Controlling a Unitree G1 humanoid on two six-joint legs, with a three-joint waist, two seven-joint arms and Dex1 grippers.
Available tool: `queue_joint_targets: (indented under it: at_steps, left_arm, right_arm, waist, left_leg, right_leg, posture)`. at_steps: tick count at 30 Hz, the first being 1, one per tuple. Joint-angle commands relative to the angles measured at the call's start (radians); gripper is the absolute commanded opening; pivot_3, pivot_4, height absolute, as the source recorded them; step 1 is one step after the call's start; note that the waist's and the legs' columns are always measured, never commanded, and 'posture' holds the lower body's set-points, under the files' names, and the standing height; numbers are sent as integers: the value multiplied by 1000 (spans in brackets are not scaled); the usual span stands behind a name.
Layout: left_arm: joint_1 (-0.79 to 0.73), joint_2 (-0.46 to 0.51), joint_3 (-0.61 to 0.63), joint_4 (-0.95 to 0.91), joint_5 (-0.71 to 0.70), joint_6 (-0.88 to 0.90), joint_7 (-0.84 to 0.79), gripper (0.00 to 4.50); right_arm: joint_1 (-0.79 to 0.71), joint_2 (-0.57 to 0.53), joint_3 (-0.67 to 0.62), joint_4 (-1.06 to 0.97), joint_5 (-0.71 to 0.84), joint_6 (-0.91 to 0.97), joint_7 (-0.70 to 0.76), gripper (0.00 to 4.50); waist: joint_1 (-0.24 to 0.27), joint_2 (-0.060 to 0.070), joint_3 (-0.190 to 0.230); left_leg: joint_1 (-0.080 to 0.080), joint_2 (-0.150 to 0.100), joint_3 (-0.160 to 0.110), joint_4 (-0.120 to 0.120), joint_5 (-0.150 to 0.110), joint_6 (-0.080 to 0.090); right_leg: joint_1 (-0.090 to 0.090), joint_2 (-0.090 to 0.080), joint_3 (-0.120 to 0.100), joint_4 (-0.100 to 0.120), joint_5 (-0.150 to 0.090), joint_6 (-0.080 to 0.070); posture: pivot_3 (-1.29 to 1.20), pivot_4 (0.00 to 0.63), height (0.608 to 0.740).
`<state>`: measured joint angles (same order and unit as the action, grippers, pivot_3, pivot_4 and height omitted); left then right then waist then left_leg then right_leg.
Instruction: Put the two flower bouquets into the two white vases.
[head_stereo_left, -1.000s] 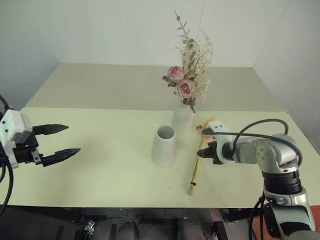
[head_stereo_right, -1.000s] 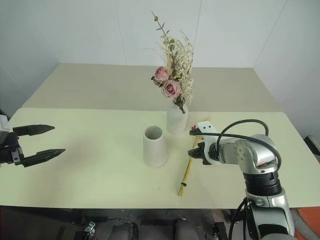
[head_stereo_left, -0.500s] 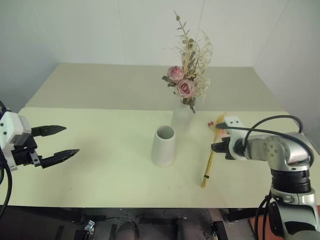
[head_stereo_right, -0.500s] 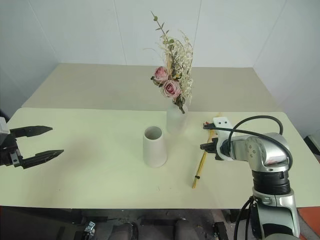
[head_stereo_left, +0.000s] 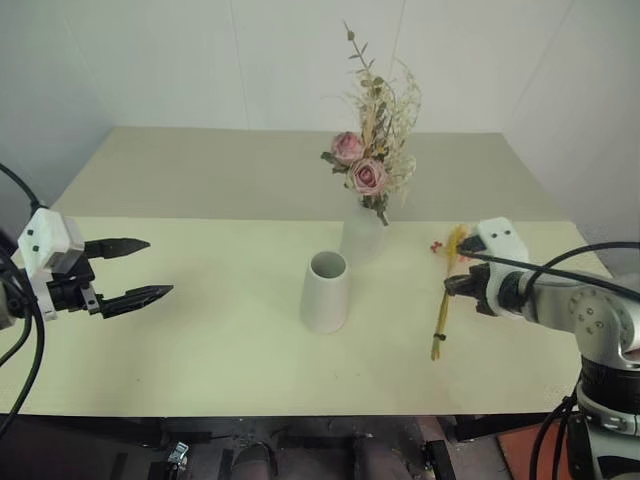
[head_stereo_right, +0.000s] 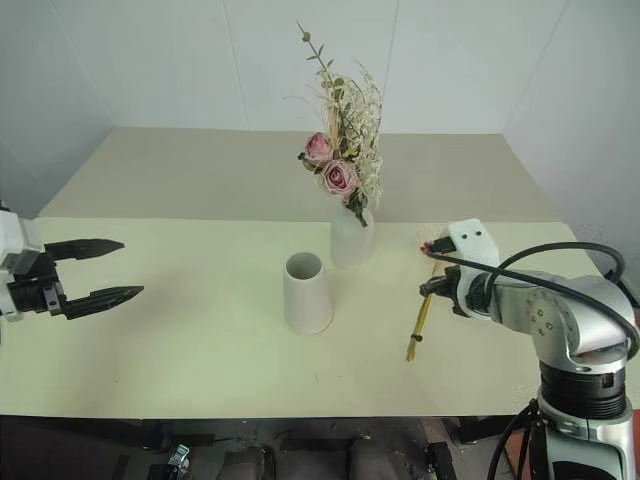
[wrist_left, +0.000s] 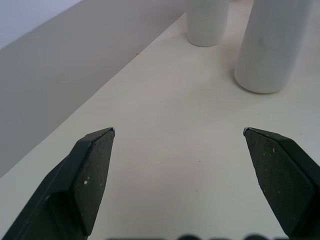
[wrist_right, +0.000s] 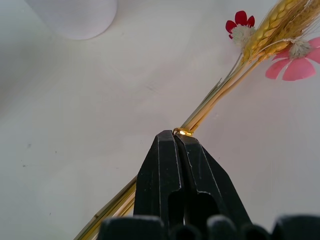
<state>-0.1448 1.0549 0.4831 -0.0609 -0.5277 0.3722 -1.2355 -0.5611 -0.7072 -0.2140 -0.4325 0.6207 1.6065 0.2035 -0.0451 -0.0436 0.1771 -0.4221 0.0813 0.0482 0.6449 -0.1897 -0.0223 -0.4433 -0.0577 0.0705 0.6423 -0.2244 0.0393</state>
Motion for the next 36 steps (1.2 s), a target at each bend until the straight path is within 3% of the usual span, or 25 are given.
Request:
queue_joint_targets:
  at_steps: [1, 5, 9, 15, 26, 29, 36]
  left_arm:
    - [-19, 20, -1, 0, 6, -22, -2, 4500]
    - [-30, 18, -14, 6, 13, -26, -3, 4500]
    - [-23, 19, -8, -3, 11, -22, 0, 4500]
    - [9, 21, 17, -17, 14, -17, 5, 4500]
    - [-11, 20, -4, -7, 16, -26, 11, 4500]
    - [-16, 19, -7, -7, 16, -25, 12, 4500]
    - [-24, 25, -13, 0, 22, -26, 11, 4500]
  right_arm:
    - [51, -16, -25, -20, 38, 8, 7, 20]
    - [133, -61, 79, -52, -1, -43, 37, 20]
    - [141, -59, 97, -39, -20, -55, 52, 964]
    - [120, -29, 54, -3, -62, 8, 27, 2964]
    - [112, -1, 24, 47, -35, 8, 28, 2964]
    - [117, 19, 17, 66, -24, 8, 15, 2405]
    - [101, 56, -18, 88, -82, 8, -54, 13]
  waist:
    - [3, 0, 0]
    - [2, 0, 0]
    - [-4, 0, 0]
    - [0, 0, 0]
    - [2, 0, 0]
    - [2, 0, 0]
    - [0, -1, -1]
  left_leg:
    - [0, 0, 0, 0, 0, 0]
    - [0, 0, 0, 0, 0, 0]
    - [0, 0, 0, 0, 0, 0]
    - [0, 0, 0, 0, 0, 0]
    - [0, 0, 0, 0, 0, 0]
    - [0, 0, 0, 0, 0, 0]
    - [1, 0, 0, 0, 0, 0]
  right_leg:
    - [0, 0, 0, 0, 0, 0]
    - [0, 0, 0, 0, 0, 0]
    - [0, 0, 0, 0, 0, 1]
    - [0, 0, 0, 0, -1, 1]
    - [0, 0, 0, 0, -1, 1]
    - [0, 0, 0, 0, 0, 1]
    - [1, 0, 0, 0, 0, 1]
  posture:
    - [0, 150, 740]
    - [0, 150, 740]
    - [0, 150, 740]
    - [0, 150, 740]
    - [0, 150, 740]
    - [0, 150, 740]
    - [0, 150, 740]
